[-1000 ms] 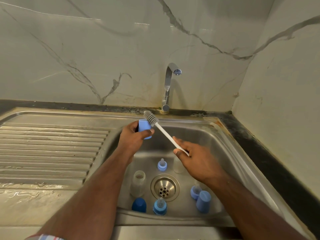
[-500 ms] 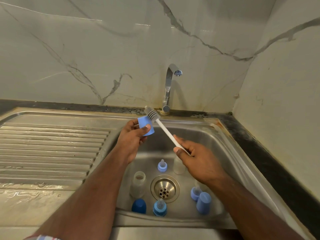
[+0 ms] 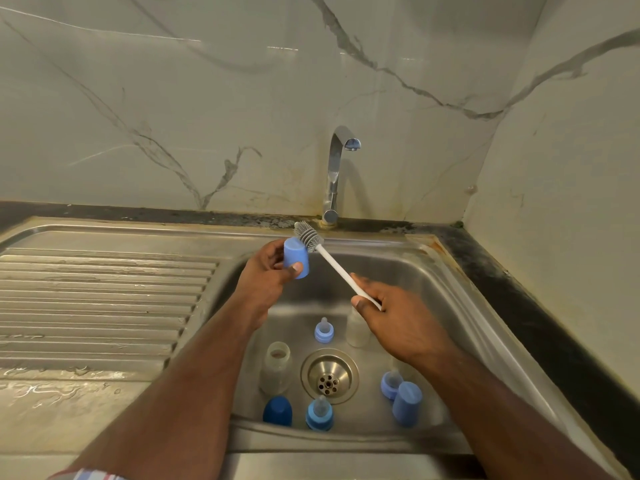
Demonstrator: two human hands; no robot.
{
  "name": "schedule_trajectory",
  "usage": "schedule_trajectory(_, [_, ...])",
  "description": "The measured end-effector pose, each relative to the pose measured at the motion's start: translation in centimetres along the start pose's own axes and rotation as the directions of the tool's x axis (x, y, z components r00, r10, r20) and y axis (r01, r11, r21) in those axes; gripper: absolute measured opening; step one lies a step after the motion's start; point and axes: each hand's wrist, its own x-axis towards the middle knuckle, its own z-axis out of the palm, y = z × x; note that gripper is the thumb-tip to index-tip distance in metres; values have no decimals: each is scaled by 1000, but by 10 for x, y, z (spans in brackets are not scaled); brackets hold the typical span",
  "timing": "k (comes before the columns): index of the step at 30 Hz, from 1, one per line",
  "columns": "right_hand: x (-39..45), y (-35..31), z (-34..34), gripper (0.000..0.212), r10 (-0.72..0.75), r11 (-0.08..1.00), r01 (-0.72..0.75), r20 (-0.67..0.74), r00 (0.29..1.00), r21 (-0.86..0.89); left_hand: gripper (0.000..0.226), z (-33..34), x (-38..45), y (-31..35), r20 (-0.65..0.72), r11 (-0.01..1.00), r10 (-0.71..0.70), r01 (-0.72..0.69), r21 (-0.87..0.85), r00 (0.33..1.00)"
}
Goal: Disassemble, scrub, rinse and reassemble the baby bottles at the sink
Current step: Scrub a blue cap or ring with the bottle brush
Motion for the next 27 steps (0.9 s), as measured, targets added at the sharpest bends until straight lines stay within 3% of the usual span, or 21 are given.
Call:
schedule_trajectory(5, [-7, -5, 1, 46, -33, 999, 34, 16, 999, -31, 47, -2, 1, -3, -54, 978, 73, -61, 201, 996])
schedule_trajectory(9, [-1, -5, 1, 47, -12, 996, 13, 5, 1000, -91, 47, 0, 0, -3, -14, 948, 112, -102, 302, 994])
schedule_trajectory(14, [-7, -5, 3, 46, -41, 996, 44, 41, 998, -73, 41, 0, 0, 0, -30, 946, 114, -99, 308, 993])
schedule_trajectory(18, [2, 3, -4, 47, 19, 997, -20, -14, 1000, -78, 46, 1, -1, 1, -65, 961, 103, -83, 263, 993])
schedule_trajectory(27, [-4, -1, 3, 43, -6, 999, 10, 73, 997, -53, 42, -2, 2, 0, -122, 984, 63, -42, 173, 990])
